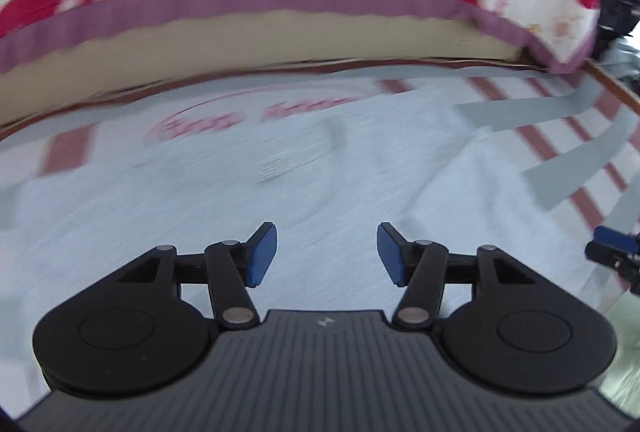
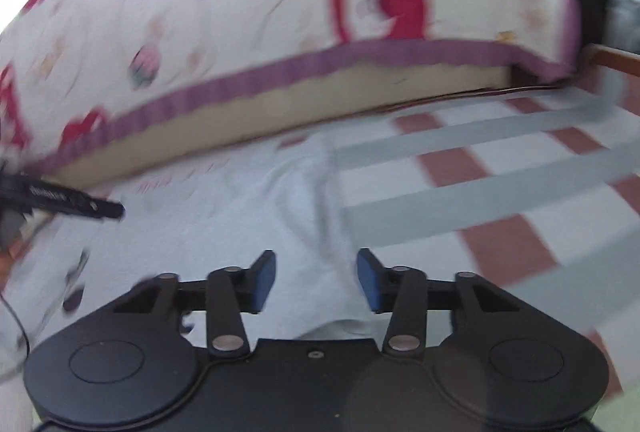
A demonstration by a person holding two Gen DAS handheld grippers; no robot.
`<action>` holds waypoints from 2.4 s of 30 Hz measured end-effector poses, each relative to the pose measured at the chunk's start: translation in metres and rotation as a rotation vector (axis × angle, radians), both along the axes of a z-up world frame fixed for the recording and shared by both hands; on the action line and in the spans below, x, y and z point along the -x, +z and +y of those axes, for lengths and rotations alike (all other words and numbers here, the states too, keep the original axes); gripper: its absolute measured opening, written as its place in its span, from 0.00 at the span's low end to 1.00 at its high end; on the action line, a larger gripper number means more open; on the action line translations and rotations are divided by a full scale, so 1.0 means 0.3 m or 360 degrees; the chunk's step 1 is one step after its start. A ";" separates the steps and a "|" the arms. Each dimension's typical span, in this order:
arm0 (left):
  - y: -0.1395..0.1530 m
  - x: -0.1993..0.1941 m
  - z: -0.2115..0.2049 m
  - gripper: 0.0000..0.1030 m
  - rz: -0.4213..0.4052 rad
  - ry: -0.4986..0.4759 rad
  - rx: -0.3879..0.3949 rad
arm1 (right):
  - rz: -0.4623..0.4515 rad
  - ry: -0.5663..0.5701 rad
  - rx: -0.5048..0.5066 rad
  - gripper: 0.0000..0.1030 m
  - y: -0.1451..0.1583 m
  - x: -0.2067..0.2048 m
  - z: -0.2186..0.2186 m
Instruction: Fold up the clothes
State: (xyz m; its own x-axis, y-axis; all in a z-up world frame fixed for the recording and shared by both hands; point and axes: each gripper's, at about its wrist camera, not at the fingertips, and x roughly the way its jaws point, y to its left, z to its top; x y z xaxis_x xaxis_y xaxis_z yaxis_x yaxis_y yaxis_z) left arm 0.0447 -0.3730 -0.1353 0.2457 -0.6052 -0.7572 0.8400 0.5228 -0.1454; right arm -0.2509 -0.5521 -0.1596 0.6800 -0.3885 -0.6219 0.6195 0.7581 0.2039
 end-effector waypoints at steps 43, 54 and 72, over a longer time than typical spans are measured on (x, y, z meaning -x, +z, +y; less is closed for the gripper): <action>-0.157 -0.223 0.840 0.62 0.0644 0.0607 -0.0023 | 0.0240 0.1125 0.0094 0.50 0.017 -0.565 0.799; -0.176 -0.235 0.860 0.07 0.0891 0.0591 0.0221 | 0.0309 0.1702 0.0395 0.56 -0.007 -0.738 1.104; -0.153 -0.349 1.019 0.12 0.1157 0.0749 0.0633 | 0.0353 0.1502 0.0139 0.06 0.030 -0.859 1.024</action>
State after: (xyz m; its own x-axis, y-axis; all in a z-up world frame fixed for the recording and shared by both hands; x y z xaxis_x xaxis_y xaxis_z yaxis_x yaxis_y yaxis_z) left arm 0.1495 -0.0674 -0.1813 0.0799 -0.8106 -0.5802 0.1896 0.5838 -0.7895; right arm 0.0068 -0.2449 -0.1504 0.6062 0.2055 -0.7683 -0.2333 0.9695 0.0752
